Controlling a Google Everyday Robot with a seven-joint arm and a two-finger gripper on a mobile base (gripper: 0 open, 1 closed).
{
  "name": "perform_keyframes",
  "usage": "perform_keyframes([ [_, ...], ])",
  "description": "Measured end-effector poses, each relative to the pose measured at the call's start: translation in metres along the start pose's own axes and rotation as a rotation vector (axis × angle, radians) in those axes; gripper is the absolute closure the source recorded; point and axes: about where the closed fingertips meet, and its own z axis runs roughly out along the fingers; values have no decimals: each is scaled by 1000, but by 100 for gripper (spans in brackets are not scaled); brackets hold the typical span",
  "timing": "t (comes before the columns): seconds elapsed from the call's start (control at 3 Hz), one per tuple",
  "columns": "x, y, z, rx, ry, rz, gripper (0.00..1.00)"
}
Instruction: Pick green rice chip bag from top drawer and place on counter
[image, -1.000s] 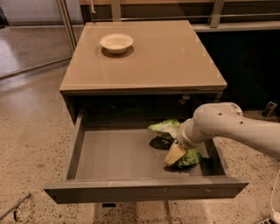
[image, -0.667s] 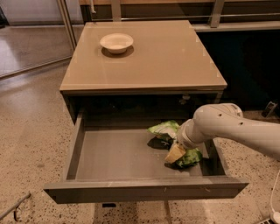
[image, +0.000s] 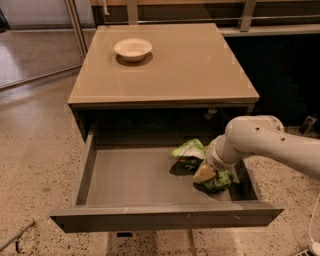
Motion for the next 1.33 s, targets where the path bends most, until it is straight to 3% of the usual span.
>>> perform_keyframes([
  [0.33, -18, 12, -37, -48, -14, -74, 100],
  [1.0, -63, 22, -121, -137, -48, -271, 100],
  [1.33, -111, -2, -182, -71, -107, -362, 100],
])
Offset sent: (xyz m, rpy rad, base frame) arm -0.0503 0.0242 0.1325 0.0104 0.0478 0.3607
